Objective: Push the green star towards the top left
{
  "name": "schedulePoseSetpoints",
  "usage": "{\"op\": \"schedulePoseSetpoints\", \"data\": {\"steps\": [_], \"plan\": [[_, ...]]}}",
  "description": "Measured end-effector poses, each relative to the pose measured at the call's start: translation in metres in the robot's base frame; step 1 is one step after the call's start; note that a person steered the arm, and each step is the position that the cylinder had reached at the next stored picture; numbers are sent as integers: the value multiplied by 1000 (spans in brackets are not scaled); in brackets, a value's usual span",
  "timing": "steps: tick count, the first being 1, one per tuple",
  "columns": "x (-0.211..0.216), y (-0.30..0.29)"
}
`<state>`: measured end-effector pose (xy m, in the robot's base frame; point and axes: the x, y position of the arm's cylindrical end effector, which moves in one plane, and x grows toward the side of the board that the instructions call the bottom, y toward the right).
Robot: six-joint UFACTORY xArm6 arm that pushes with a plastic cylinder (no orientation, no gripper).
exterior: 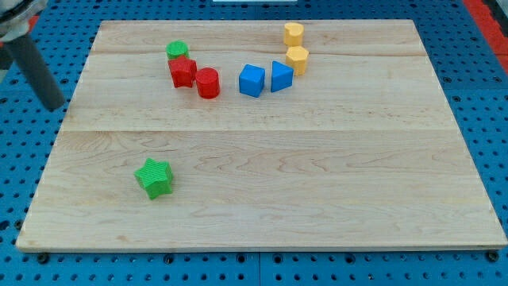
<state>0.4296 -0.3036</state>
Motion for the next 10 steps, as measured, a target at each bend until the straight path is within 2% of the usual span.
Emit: {"op": "schedulePoseSetpoints", "data": {"steps": [1,2,3,4,5,8,9,10], "plan": [[126,35],[188,95],[189,162],[164,175],[118,175],[-65,137],[-85,118],[-78,75]]}}
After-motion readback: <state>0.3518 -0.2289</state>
